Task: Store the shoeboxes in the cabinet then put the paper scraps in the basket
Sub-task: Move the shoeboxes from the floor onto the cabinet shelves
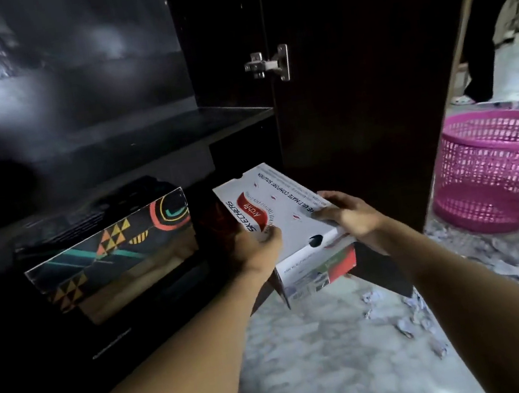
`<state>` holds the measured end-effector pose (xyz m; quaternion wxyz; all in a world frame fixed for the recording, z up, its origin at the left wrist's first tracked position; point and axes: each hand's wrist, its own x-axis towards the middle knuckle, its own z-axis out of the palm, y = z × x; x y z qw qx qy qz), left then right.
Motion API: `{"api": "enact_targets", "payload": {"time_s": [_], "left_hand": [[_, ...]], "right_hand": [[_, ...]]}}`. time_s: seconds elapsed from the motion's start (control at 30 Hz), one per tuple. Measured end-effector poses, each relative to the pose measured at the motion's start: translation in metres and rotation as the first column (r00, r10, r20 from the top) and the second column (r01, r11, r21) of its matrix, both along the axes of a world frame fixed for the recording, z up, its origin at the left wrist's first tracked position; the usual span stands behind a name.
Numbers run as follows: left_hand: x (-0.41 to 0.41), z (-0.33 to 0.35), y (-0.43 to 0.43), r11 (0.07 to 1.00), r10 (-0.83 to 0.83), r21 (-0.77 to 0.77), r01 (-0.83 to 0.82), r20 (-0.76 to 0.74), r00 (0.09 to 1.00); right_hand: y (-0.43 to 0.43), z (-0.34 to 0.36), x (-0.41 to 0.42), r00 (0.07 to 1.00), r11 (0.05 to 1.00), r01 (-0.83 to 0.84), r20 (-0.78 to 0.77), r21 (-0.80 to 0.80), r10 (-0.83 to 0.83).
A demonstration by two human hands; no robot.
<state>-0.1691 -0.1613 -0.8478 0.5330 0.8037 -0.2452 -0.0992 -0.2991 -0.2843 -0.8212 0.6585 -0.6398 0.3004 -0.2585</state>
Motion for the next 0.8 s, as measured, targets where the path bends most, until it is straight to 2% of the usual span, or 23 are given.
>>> {"api": "enact_targets", "payload": {"time_s": [0.1, 0.23, 0.37, 0.43, 0.6, 0.73, 0.8], "left_hand": [[0.008, -0.014, -0.01, 1.0, 0.025, -0.007, -0.026, -0.046, 0.999], [0.01, -0.036, -0.016, 0.999, 0.024, -0.032, -0.025, -0.047, 0.999], [0.009, -0.057, -0.016, 0.997, -0.077, -0.006, 0.077, 0.003, 0.997], [0.013, -0.063, -0.017, 0.991, -0.12, 0.059, 0.117, 0.055, 0.991], [0.027, -0.073, -0.029, 0.991, -0.094, 0.111, 0.08, 0.125, 0.988], [0.032, -0.069, -0.037, 0.993, -0.074, 0.1, 0.059, 0.154, 0.985], [0.037, -0.071, -0.042, 0.995, -0.058, 0.09, 0.043, 0.167, 0.984]], "right_hand": [[-0.012, -0.013, 0.014, 1.0, 0.999, -0.015, -0.027, -0.039, 0.014], [-0.027, -0.043, 0.03, 0.999, 0.999, 0.032, 0.035, -0.042, -0.03], [-0.042, -0.072, 0.05, 0.99, 0.995, 0.101, 0.101, 0.015, -0.102], [-0.051, -0.084, 0.06, 0.982, 0.992, 0.123, 0.139, 0.021, -0.125], [-0.073, -0.105, 0.095, 0.942, 0.957, 0.29, 0.169, 0.025, -0.29], [-0.068, -0.116, 0.103, 0.885, 0.882, 0.457, 0.16, -0.115, -0.438], [-0.053, -0.125, 0.095, 0.86, 0.827, 0.51, 0.148, -0.234, -0.489]]}}
